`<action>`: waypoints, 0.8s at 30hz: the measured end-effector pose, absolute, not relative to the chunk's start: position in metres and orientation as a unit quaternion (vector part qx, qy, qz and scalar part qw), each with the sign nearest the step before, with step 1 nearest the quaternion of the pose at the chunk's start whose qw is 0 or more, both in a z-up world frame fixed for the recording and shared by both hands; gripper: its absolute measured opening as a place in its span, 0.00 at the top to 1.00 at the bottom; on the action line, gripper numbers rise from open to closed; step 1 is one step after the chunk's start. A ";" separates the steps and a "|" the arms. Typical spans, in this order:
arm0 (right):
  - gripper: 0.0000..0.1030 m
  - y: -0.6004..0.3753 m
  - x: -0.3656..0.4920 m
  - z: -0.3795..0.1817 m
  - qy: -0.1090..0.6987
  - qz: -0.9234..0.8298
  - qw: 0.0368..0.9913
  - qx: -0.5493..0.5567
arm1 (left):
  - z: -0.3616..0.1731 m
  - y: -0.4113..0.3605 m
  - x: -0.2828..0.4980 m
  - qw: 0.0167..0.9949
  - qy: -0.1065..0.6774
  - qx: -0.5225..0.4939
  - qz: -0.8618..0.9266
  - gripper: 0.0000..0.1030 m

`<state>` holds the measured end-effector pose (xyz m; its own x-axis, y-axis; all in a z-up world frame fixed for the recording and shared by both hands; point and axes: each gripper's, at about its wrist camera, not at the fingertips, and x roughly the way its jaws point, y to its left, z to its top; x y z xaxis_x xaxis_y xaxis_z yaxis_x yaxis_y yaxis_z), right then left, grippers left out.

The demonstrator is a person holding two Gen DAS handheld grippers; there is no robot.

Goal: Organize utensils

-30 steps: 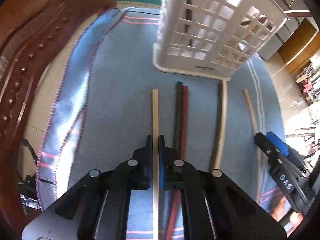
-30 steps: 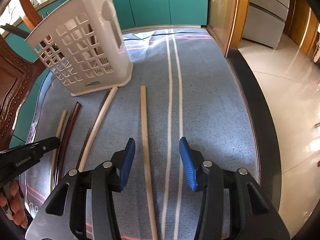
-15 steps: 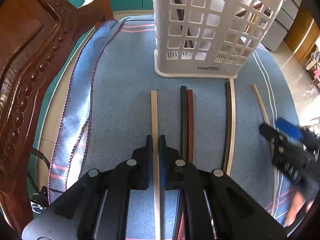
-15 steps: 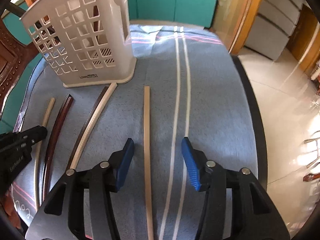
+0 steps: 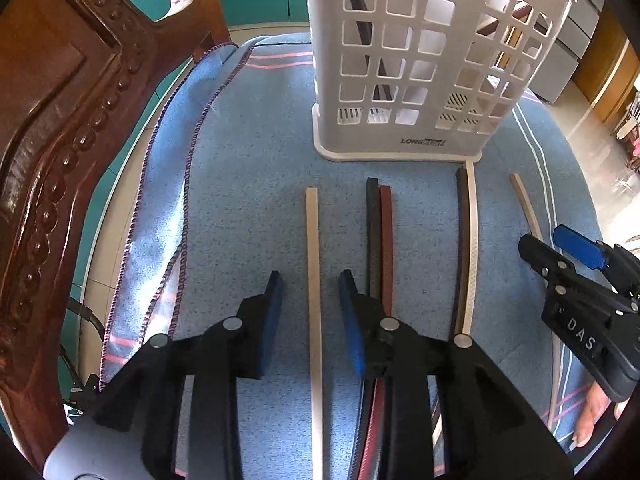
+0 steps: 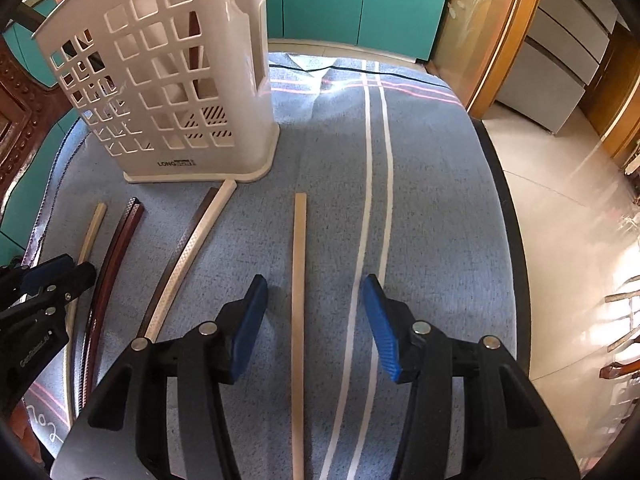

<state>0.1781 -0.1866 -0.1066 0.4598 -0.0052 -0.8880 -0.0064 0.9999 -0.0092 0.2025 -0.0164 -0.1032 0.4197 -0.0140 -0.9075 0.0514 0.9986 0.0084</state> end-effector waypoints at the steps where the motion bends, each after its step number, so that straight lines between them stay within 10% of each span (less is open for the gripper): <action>1: 0.51 -0.186 0.178 -0.107 0.520 0.001 0.854 -0.006 | -0.103 -0.016 0.202 0.842 0.538 0.016 -0.020 0.71; 12: 0.52 -0.187 0.171 -0.105 0.518 0.002 0.856 -0.005 | -0.105 -0.016 0.200 0.842 0.539 0.014 -0.023 0.71; 18: 0.94 -0.185 0.169 -0.101 0.515 0.025 0.857 0.013 | -0.105 -0.017 0.200 0.842 0.539 0.004 -0.033 0.93; 24: 0.94 -0.186 0.161 -0.087 0.488 0.045 0.871 0.030 | -0.095 -0.018 0.194 0.851 0.523 -0.006 -0.042 0.93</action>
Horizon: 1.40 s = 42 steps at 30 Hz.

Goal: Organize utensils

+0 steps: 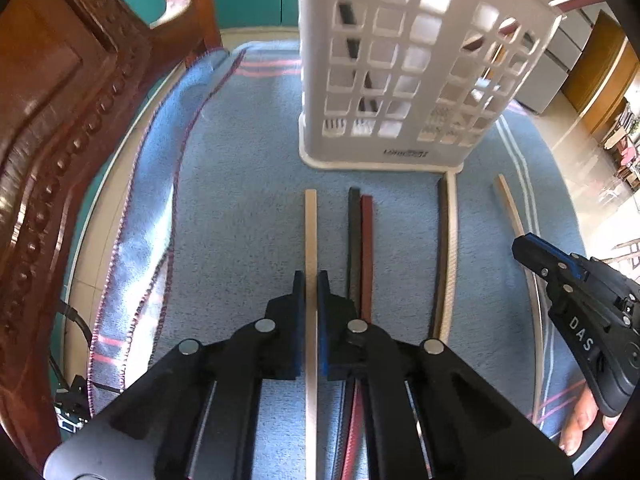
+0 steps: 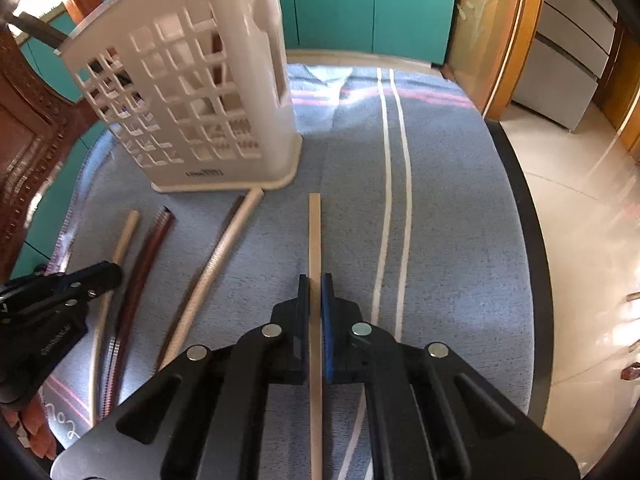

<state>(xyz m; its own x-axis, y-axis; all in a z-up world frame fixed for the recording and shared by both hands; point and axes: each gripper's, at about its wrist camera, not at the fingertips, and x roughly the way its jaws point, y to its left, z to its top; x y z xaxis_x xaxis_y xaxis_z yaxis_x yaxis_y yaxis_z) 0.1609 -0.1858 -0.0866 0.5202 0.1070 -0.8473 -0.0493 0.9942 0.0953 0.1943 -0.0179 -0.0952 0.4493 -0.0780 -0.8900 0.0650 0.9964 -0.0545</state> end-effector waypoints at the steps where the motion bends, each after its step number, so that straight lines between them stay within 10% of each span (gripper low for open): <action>1: 0.94 -0.186 0.157 -0.078 0.477 0.052 0.877 0.033 | -0.089 -0.018 0.192 0.856 0.515 -0.006 -0.043 0.93; 29: 0.94 -0.223 0.076 0.183 0.100 0.116 0.974 0.166 | 0.172 0.059 0.122 0.965 0.182 -0.164 -0.093 0.94; 42: 0.94 -0.172 0.163 0.100 0.162 0.081 0.978 0.102 | 0.143 0.062 0.171 0.965 0.143 -0.213 -0.049 0.94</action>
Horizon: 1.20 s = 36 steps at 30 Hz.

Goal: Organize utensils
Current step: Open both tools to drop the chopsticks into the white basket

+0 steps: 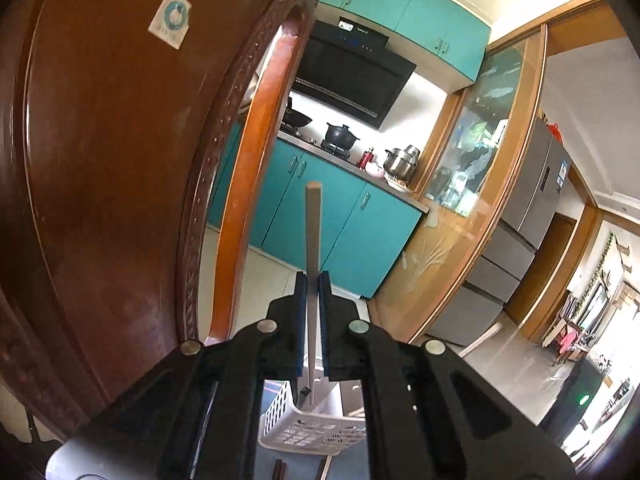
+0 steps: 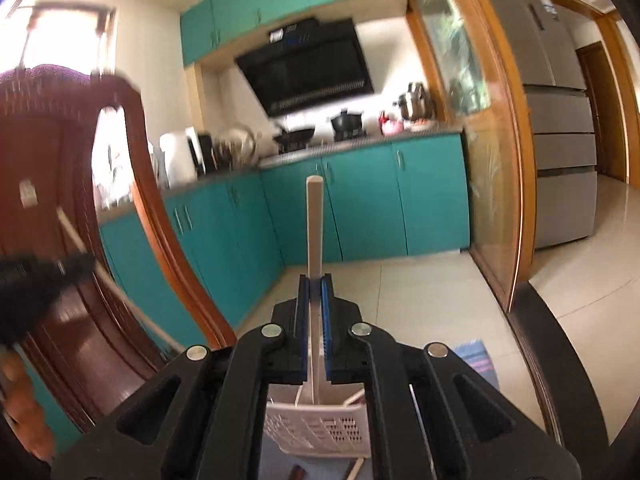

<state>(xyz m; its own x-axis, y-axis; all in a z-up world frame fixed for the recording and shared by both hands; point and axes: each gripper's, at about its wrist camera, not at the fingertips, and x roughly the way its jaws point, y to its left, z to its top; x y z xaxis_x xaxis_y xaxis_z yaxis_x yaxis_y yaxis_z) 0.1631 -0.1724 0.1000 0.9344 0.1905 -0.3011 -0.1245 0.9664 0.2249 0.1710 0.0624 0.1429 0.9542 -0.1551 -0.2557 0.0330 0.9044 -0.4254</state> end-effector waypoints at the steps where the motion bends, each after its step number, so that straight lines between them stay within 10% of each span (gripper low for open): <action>1: 0.94 -0.169 0.165 0.095 0.172 0.083 0.977 0.092 | 0.142 0.064 0.173 0.965 0.142 -0.215 -0.047 0.94; 14: 0.85 -0.187 0.135 0.103 0.150 0.097 0.979 0.093 | 0.099 0.038 0.206 0.962 0.193 -0.192 -0.035 0.94; 22: 0.53 -0.221 0.098 0.119 0.098 0.113 0.979 0.140 | 0.084 0.025 0.210 0.963 0.214 -0.160 -0.042 0.93; 28: 0.48 -0.216 0.091 0.109 0.125 0.169 0.970 0.121 | 0.079 0.019 0.210 0.964 0.216 -0.144 -0.047 0.90; 33: 0.48 -0.195 0.084 0.080 0.166 0.262 0.947 0.078 | 0.084 0.026 0.199 0.965 0.210 -0.145 -0.054 0.81; 36: 0.48 -0.168 0.097 0.046 0.258 0.277 0.925 0.023 | 0.085 0.036 0.182 0.970 0.194 -0.140 -0.044 0.59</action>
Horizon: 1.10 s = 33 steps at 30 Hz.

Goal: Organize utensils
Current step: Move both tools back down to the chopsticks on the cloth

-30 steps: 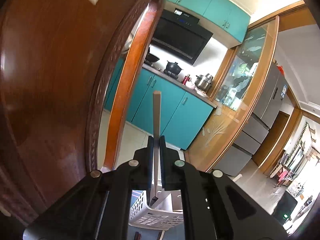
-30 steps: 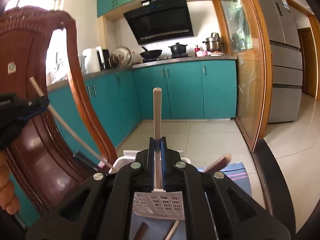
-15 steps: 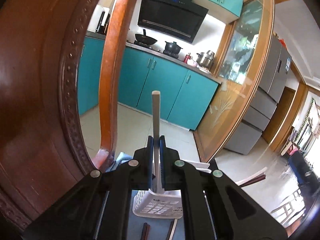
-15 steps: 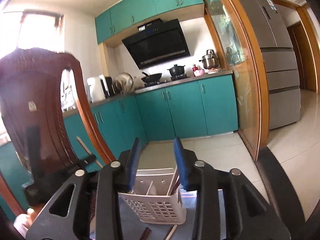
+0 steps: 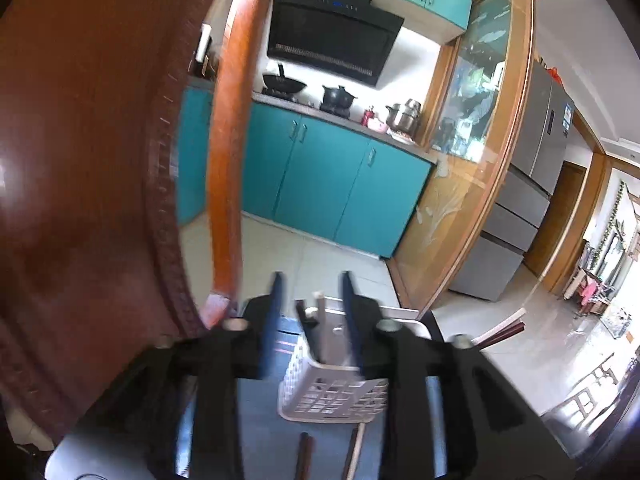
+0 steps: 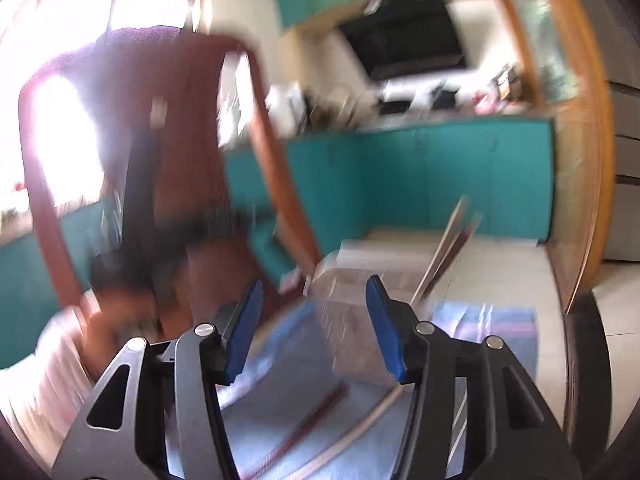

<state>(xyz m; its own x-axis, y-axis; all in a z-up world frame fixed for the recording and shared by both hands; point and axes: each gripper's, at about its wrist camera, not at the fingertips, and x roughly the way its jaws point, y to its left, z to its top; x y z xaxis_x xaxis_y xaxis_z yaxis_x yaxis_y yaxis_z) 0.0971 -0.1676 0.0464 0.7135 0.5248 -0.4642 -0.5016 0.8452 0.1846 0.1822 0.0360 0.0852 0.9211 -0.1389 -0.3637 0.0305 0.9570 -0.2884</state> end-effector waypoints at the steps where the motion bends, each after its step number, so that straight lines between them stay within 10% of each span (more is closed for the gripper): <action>1: 0.48 -0.160 0.104 0.032 0.291 0.266 0.919 0.006 | 0.084 0.039 0.176 0.972 0.188 -0.136 -0.041 0.53; 10: 0.48 -0.147 0.172 -0.082 0.514 0.120 0.849 0.006 | 0.045 0.029 0.168 0.962 0.261 -0.070 -0.046 0.49; 15: 0.50 -0.133 0.179 -0.094 0.518 0.103 0.849 -0.013 | 0.017 0.025 0.176 0.944 0.323 -0.055 -0.042 0.45; 24: 0.86 -0.142 0.178 -0.089 0.546 0.135 0.826 0.035 | -0.012 0.032 0.189 0.917 0.393 -0.064 -0.034 0.44; 33: 0.88 -0.185 0.184 -0.075 0.542 0.141 0.821 0.106 | -0.066 0.010 0.198 0.878 0.476 -0.012 -0.041 0.44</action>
<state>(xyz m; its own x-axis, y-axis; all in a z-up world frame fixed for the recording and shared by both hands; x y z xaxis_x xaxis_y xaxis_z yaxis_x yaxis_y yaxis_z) 0.1844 -0.1846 -0.0746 0.3715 0.3471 -0.8611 -0.1177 0.9376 0.3271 0.1982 0.0099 -0.0658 0.5432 -0.0833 -0.8354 0.0607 0.9964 -0.0599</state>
